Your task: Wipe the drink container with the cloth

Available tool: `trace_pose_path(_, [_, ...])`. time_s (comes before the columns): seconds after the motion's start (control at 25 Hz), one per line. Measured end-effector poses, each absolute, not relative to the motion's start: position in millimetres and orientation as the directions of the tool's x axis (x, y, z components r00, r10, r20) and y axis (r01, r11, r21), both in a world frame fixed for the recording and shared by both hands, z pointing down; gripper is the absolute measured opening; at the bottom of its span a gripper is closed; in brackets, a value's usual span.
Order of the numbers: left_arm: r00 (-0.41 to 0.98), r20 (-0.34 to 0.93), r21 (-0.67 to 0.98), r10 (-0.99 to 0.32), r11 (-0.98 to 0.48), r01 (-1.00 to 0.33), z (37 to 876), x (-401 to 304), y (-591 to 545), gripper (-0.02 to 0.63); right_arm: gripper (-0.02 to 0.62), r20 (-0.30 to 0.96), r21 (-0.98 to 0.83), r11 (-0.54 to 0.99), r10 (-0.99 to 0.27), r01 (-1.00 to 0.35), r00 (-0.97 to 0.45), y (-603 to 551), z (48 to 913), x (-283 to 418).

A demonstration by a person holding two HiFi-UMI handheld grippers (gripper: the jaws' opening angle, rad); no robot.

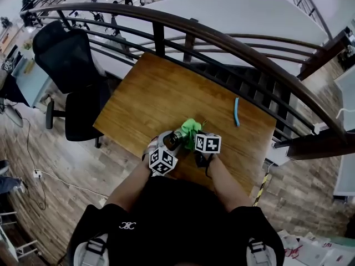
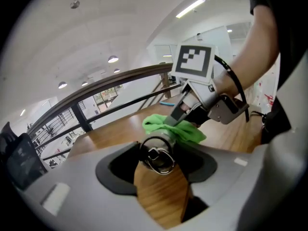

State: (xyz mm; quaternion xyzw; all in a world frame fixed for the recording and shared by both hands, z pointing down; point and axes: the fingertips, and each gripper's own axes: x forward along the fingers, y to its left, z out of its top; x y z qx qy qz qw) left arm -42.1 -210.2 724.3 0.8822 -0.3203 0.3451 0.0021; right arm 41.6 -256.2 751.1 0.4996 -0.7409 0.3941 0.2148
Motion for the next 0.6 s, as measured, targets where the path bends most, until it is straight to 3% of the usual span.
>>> trace_pose_path(0.36, [0.554, 0.615, -0.23, -0.561, -0.8, -0.555, 721, -39, -211, 0.291, 0.048, 0.76, -0.477, -0.013, -0.508, -0.879, -0.405, -236, 791, 59])
trace_pose_path(0.6, [0.553, 0.613, -0.202, -0.564, -0.789, -0.58, 721, -43, -215, 0.291, 0.048, 0.73, -0.511, 0.031, -0.512, -0.859, -0.452, -224, 778, 43])
